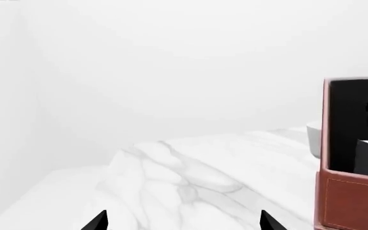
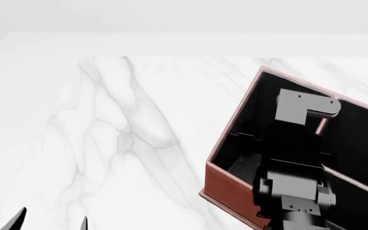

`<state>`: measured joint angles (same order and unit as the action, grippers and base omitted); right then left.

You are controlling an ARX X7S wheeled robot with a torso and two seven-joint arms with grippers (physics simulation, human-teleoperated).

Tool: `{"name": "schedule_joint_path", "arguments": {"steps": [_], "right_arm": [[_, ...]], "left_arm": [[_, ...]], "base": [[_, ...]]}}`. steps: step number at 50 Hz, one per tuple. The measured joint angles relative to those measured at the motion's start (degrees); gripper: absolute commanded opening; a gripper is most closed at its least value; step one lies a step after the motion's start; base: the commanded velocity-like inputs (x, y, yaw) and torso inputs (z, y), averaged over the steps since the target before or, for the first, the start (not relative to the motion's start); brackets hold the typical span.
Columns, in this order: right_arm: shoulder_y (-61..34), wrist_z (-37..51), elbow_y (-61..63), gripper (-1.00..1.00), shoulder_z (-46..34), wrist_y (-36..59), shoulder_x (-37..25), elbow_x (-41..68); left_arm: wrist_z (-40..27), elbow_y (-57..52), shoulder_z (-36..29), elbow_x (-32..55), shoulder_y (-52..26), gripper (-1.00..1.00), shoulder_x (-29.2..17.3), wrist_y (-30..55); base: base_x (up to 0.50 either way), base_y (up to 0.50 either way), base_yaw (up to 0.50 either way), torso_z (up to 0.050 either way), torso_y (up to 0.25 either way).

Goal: Pick up the book and place it in the left compartment of the caddy.

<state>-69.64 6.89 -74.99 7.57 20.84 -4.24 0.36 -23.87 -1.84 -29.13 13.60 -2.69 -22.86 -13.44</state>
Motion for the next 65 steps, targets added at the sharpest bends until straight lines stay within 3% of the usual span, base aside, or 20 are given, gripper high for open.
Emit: {"name": "schedule_joint_path", "arguments": {"steps": [42, 65], "right_arm": [[0.45, -2.23, 0.43, 1.00, -4.98, -15.82, 0.88, -0.69], [20.81, 0.45, 41.08, 1.00, -9.15, -5.28, 0.91, -2.98]], "left_arm": [[-0.55, -2.62, -0.33, 0.75, -0.16, 1.00, -0.96, 1.98], [-0.62, -1.33, -0.59, 0.25, -0.14, 1.00, -0.78, 0.70]], "base": [[0.00, 0.00, 0.00, 0.000, 0.000], [0.00, 0.00, 0.00, 0.000, 0.000]]}}
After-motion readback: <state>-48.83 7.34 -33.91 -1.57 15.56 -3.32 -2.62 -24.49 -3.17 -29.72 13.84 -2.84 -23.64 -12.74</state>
